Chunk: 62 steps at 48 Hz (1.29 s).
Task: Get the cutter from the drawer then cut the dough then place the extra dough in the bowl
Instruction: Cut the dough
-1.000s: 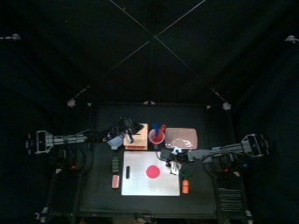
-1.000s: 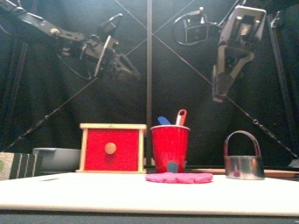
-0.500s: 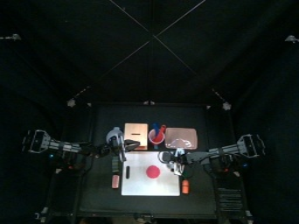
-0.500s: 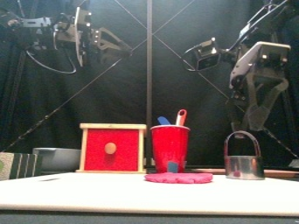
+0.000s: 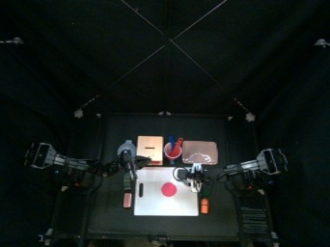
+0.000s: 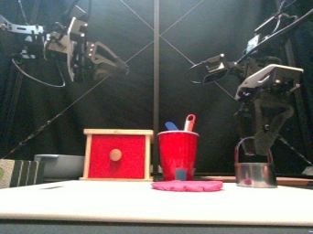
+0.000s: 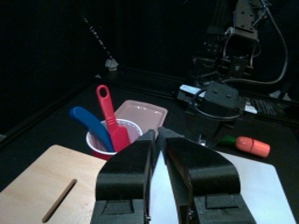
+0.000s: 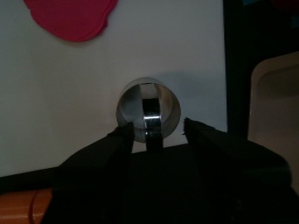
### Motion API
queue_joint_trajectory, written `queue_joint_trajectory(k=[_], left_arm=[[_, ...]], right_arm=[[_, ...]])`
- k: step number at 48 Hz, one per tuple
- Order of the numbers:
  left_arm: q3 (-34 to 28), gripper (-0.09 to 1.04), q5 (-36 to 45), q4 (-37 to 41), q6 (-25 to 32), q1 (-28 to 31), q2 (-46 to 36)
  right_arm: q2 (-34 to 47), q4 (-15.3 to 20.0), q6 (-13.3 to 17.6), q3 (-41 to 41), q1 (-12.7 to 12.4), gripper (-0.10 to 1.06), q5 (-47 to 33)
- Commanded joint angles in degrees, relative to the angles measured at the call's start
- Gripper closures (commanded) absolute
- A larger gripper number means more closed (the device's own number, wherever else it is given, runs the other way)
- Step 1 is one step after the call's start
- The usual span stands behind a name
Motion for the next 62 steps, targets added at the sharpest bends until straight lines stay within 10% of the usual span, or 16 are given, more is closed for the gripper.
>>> queue_joint_trajectory(k=[1,16,62], left_arm=[[-0.62,0.38,-0.70,-0.26,0.00,-0.18,-0.44],[-0.18,0.38,-0.70,-3.96,0.00,-1.05,0.79],[5.80,0.38,-0.44,-8.96,0.00,-1.67,0.88]], right_arm=[[-0.44,-0.09,0.09,-1.41,0.09,0.24,-0.53],[-0.35,0.26,0.26,-5.62,1.49,0.46,2.02],[17.14,2.81,0.44,-29.18,4.39,0.47,8.79]])
